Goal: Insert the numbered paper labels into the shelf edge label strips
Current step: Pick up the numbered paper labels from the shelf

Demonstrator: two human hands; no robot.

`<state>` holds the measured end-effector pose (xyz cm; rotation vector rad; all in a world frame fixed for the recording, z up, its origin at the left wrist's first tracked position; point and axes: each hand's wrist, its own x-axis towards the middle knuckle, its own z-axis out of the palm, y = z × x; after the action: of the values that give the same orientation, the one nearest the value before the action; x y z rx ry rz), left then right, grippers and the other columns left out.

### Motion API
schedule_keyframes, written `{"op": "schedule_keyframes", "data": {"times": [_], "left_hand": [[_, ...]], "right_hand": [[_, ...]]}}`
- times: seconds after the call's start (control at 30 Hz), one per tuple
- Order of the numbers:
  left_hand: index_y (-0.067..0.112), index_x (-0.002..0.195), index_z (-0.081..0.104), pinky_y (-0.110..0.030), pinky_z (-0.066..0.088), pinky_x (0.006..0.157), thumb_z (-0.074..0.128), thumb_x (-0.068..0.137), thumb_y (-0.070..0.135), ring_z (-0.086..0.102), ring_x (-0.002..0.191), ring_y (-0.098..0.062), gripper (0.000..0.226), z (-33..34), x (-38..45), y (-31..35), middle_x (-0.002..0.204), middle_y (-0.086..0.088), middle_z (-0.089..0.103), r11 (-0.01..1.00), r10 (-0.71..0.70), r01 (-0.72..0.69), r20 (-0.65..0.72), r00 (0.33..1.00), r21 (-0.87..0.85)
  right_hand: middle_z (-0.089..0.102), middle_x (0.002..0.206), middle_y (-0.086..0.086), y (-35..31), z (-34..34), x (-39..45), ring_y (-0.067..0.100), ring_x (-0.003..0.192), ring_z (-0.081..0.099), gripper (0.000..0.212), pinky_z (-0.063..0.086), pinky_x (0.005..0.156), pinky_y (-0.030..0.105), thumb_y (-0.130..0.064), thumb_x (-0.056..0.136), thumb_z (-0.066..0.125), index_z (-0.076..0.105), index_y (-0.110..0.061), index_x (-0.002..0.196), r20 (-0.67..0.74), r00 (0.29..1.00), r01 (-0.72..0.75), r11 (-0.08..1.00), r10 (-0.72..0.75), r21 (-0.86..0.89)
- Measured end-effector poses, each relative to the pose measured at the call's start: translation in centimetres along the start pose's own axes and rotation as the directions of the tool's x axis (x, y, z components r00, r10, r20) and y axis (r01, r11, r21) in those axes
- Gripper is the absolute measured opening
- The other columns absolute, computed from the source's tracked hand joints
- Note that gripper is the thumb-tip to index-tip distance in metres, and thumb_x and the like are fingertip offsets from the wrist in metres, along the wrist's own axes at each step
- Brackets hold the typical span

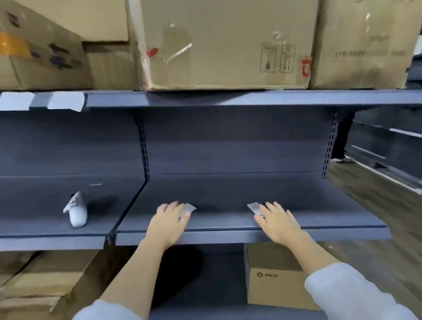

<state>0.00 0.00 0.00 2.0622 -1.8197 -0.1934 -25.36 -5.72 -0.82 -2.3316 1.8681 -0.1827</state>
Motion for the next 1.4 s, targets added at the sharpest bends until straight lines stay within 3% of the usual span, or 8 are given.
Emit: {"op": "schedule_keyframes", "data": {"times": [0.13, 0.33, 0.67, 0.8, 0.97, 1.2, 1.3, 1.4], "left_hand": [[0.021, 0.124, 0.053, -0.034, 0.041, 0.089, 0.038, 0.094, 0.026, 0.039, 0.113, -0.028, 0.034, 0.0, 3.4, -1.0, 0.124, -0.009, 0.050, 0.988, -0.048, 0.068, -0.139, 0.989, 0.137], [0.016, 0.109, 0.065, -0.034, 0.041, 0.085, 0.044, 0.092, 0.021, 0.036, 0.120, -0.033, 0.027, 0.3, 7.1, -2.7, 0.114, -0.012, 0.059, 0.981, -0.194, 0.195, -0.086, 0.977, 0.012], [0.011, 0.086, 0.068, -0.029, 0.038, 0.074, 0.048, 0.088, 0.028, 0.038, 0.114, -0.030, 0.026, 1.1, 9.4, -3.8, 0.090, -0.009, 0.056, 0.986, -0.166, 0.167, 0.038, 0.985, -0.005], [0.013, 0.084, 0.069, -0.028, 0.035, 0.073, 0.049, 0.087, 0.027, 0.039, 0.113, -0.029, 0.025, 1.2, 9.9, -4.1, 0.085, -0.005, 0.051, 0.989, -0.146, 0.145, 0.050, 0.988, 0.017], [0.015, 0.088, 0.069, -0.028, 0.035, 0.074, 0.050, 0.085, 0.030, 0.039, 0.114, -0.029, 0.024, 1.2, 10.2, -4.2, 0.086, -0.004, 0.052, 0.992, -0.125, 0.124, 0.058, 0.991, 0.013], [0.014, 0.091, 0.069, -0.028, 0.036, 0.072, 0.052, 0.086, 0.028, 0.040, 0.114, -0.027, 0.023, 0.9, 10.2, -4.4, 0.098, -0.010, 0.064, 0.992, -0.125, 0.126, 0.048, 0.991, -0.010], [0.013, 0.064, 0.059, -0.028, 0.035, 0.069, 0.053, 0.085, 0.027, 0.043, 0.104, -0.027, 0.026, 0.7, 10.1, -4.7, 0.079, -0.008, 0.059, 0.987, -0.159, 0.161, 0.063, 0.985, -0.023], [0.015, 0.055, 0.050, -0.026, 0.034, 0.062, 0.055, 0.081, 0.024, 0.045, 0.089, -0.027, 0.028, 0.8, 10.3, -5.0, 0.065, -0.004, 0.050, 0.979, -0.189, 0.195, 0.086, 0.978, -0.064]], "right_hand": [[0.036, 0.144, 0.010, 1.0, 0.0, 2.7, 0.028, 0.132, 0.030, 0.044, 0.032, 0.105, 0.038, -0.034, 0.099, 0.024, 0.037, -0.015, 0.137, -0.051, 0.997, -0.055, 0.995, 0.051, -0.084], [0.046, 0.126, 0.012, 1.7, 0.1, 5.2, 0.029, 0.117, 0.038, 0.039, 0.039, 0.090, 0.033, -0.033, 0.097, 0.032, 0.060, -0.012, 0.114, -0.135, 0.962, -0.248, 0.967, 0.238, -0.065], [0.052, 0.120, 0.012, 0.8, 0.7, 6.8, 0.031, 0.117, 0.039, 0.032, 0.037, 0.079, 0.031, -0.031, 0.093, 0.044, 0.065, -0.009, 0.102, -0.064, 0.938, -0.334, 0.938, 0.340, 0.094], [0.054, 0.100, 0.012, 0.3, 0.2, 7.2, 0.031, 0.116, 0.040, 0.029, 0.034, 0.073, 0.030, -0.031, 0.090, 0.051, 0.052, -0.012, 0.068, 0.018, 0.908, -0.413, 0.884, 0.419, 0.218], [0.054, 0.089, 0.007, 0.3, 0.1, 8.1, 0.030, 0.104, 0.054, 0.026, 0.028, 0.055, 0.024, -0.028, 0.081, 0.061, 0.063, -0.008, 0.097, 0.095, 0.891, -0.451, 0.845, 0.443, 0.287], [0.063, 0.115, 0.014, -0.5, -0.5, 7.8, 0.030, 0.106, 0.058, 0.031, 0.038, 0.069, 0.027, -0.014, 0.082, 0.062, 0.059, -0.005, 0.112, 0.032, 0.896, -0.417, 0.813, 0.443, 0.406], [0.066, 0.105, 0.016, -0.8, -0.8, 7.6, 0.029, 0.092, 0.058, 0.029, 0.039, 0.063, 0.024, -0.012, 0.080, 0.066, 0.064, -0.002, 0.107, -0.001, 0.885, -0.412, 0.783, 0.466, 0.465], [0.067, 0.109, 0.016, -0.9, -1.1, 7.4, 0.031, 0.102, 0.061, 0.028, 0.043, 0.072, 0.027, -0.010, 0.078, 0.068, 0.067, -0.002, 0.105, 0.006, 0.869, -0.421, 0.733, 0.495, 0.535]]}}
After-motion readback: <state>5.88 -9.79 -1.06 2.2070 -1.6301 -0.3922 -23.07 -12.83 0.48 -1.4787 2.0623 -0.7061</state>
